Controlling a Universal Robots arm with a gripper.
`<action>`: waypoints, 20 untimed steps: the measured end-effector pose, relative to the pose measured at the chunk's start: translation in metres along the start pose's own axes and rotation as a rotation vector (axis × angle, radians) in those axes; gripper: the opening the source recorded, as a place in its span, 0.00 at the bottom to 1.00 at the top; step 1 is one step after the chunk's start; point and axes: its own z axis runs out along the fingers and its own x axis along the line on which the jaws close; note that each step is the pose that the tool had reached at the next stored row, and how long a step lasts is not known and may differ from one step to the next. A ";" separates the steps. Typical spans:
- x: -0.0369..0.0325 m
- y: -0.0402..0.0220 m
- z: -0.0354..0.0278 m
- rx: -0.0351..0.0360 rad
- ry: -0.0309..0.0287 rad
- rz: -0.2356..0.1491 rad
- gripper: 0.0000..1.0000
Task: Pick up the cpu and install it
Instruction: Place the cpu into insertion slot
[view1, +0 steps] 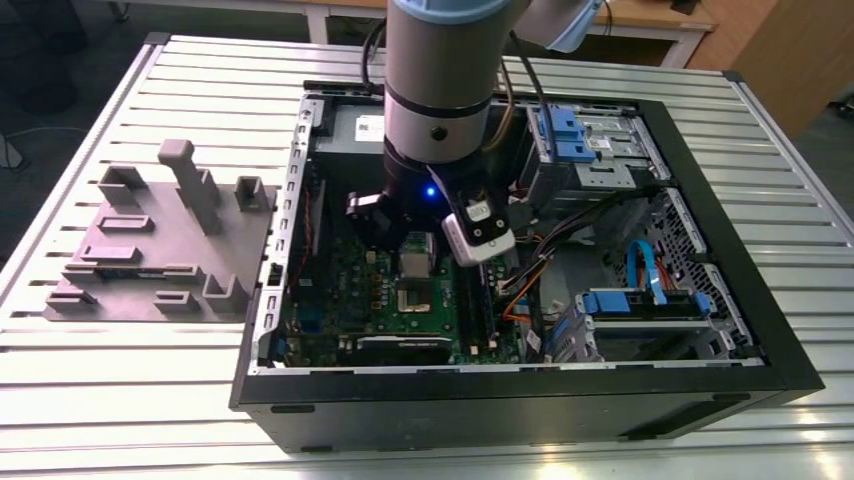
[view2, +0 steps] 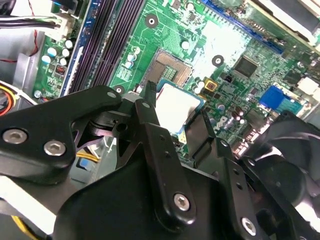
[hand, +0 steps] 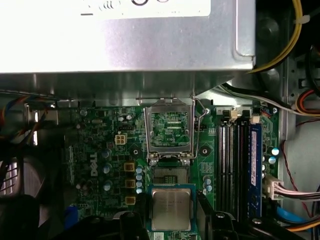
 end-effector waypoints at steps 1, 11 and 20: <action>-0.0001 0.0000 0.0020 -0.0002 0.0000 0.000 0.47; -0.0020 -0.0027 0.0124 0.0004 0.0000 -0.016 0.47; -0.0020 -0.0030 0.0150 0.0004 0.0000 -0.016 0.47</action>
